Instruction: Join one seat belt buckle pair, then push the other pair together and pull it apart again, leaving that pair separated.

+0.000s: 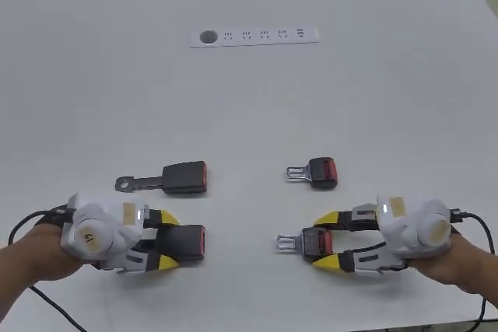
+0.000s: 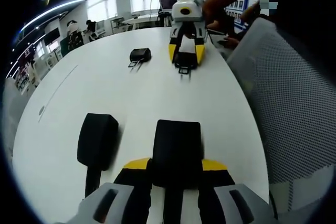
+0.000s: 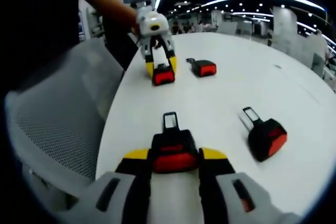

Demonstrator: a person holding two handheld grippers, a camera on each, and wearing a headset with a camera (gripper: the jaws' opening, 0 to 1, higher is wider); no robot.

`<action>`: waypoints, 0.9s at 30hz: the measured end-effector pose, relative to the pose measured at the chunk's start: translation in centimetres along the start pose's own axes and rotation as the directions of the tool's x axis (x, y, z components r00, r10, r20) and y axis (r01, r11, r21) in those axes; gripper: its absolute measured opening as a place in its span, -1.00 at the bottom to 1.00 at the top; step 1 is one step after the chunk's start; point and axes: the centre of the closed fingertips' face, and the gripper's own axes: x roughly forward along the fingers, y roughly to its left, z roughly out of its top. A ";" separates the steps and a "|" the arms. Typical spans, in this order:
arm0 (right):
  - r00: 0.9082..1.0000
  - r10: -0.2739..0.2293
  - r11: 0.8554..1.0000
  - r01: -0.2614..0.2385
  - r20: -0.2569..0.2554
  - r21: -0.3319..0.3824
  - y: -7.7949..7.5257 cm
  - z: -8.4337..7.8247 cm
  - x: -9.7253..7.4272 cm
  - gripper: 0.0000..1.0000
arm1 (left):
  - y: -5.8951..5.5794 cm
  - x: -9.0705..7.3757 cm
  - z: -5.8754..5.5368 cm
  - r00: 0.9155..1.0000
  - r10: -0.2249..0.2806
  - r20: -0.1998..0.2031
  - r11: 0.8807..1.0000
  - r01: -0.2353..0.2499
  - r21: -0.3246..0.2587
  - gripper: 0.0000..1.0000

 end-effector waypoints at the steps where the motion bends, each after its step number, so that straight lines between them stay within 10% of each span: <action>1: 1.000 0.001 1.000 -0.001 0.003 0.001 0.0 0.2 0.2 -0.30 | 0.0 0.0 0.0 1.000 0.000 0.000 1.000 0.000 0.000 -0.30; 27: 0.997 0.047 0.999 -0.048 0.066 0.007 0.6 5.0 6.3 -0.30 | -0.1 0.0 0.0 1.000 -0.002 -0.008 1.000 0.002 -0.002 -0.30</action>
